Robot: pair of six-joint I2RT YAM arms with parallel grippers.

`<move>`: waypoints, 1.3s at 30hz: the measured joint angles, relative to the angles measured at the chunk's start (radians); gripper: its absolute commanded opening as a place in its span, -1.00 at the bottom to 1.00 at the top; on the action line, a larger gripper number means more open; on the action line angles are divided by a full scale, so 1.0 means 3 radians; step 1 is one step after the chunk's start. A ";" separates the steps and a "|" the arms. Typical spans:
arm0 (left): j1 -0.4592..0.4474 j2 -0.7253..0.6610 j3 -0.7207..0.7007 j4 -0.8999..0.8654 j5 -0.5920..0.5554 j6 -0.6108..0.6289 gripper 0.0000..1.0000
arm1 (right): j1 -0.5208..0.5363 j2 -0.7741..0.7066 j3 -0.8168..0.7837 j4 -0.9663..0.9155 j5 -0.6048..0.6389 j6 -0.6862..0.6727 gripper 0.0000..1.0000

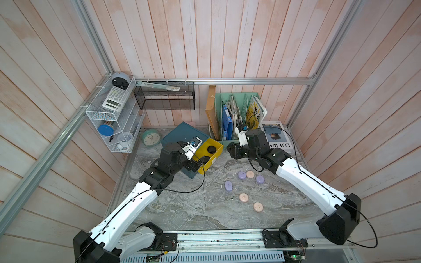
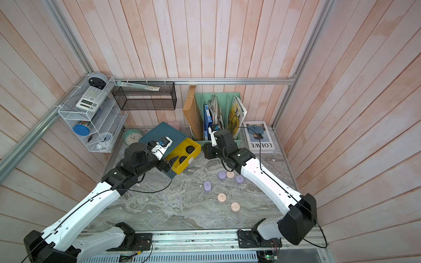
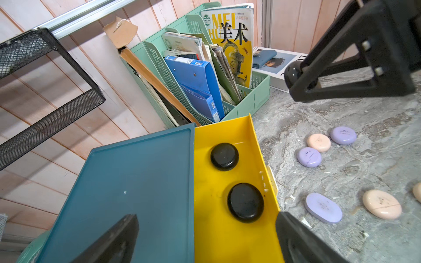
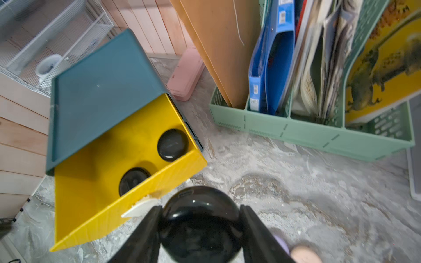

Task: Put the bluetooth earphones in the drawer according to color
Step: Place the bluetooth earphone in the drawer.

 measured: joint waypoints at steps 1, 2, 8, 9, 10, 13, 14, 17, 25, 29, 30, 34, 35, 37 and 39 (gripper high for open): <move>0.0019 -0.0003 0.0000 0.0000 0.0008 -0.0001 1.00 | 0.0019 0.0051 0.0076 0.0011 -0.0022 -0.0019 -1.00; 0.0034 -0.0008 0.0000 0.0001 0.0014 -0.0001 1.00 | 0.0034 0.0085 0.0126 0.0020 -0.0039 -0.0032 -1.00; 0.0145 -0.0055 -0.0011 0.0004 0.0029 0.0001 1.00 | 0.0125 0.0301 0.0352 0.0029 -0.0196 -0.0092 -1.00; 0.0164 -0.0057 -0.0013 0.0004 0.0029 0.0001 1.00 | 0.0135 0.0345 0.0384 0.0027 -0.0226 -0.0099 -1.00; 0.0183 -0.0058 -0.0014 0.0004 0.0029 0.0001 1.00 | 0.0144 0.0390 0.0422 0.0015 -0.0254 -0.0108 -1.00; 0.0221 -0.0061 -0.0015 0.0004 0.0031 0.0001 1.00 | 0.0177 0.0511 0.0502 0.0004 -0.0313 -0.0127 -1.00; 0.0228 -0.0061 -0.0015 0.0004 0.0029 0.0001 1.00 | 0.0186 0.0542 0.0518 0.0003 -0.0331 -0.0131 -1.00; 0.0249 -0.0061 -0.0017 0.0004 0.0029 0.0003 1.00 | 0.0211 0.0622 0.0558 -0.0011 -0.0384 -0.0140 -1.00; 0.0314 -0.0061 -0.0028 0.0004 0.0024 0.0005 1.00 | 0.0225 0.0811 0.0725 -0.0043 -0.0496 -0.0151 -1.00; 0.0337 -0.0061 -0.0028 0.0004 0.0014 0.0005 1.00 | 0.0233 0.0936 0.0832 -0.0074 -0.0538 -0.0163 -1.00; 0.0337 -0.0061 -0.0028 0.0004 0.0014 0.0005 1.00 | 0.0237 0.0960 0.0847 -0.0086 -0.0539 -0.0173 -1.00; 0.0343 -0.0061 -0.0029 0.0004 0.0015 0.0005 1.00 | 0.0249 0.1010 0.0870 -0.0128 -0.0556 -0.0178 -0.71; 0.0345 -0.0061 -0.0029 0.0004 0.0014 0.0005 1.00 | 0.0252 0.1011 0.0874 -0.0137 -0.0562 -0.0178 -0.67; 0.0350 -0.0061 -0.0029 0.0004 0.0014 0.0005 1.00 | 0.0254 0.1020 0.0889 -0.0163 -0.0565 -0.0184 -0.52; 0.0350 -0.0061 -0.0029 0.0004 0.0014 0.0005 1.00 | 0.0254 0.1027 0.0900 -0.0175 -0.0576 -0.0187 -0.36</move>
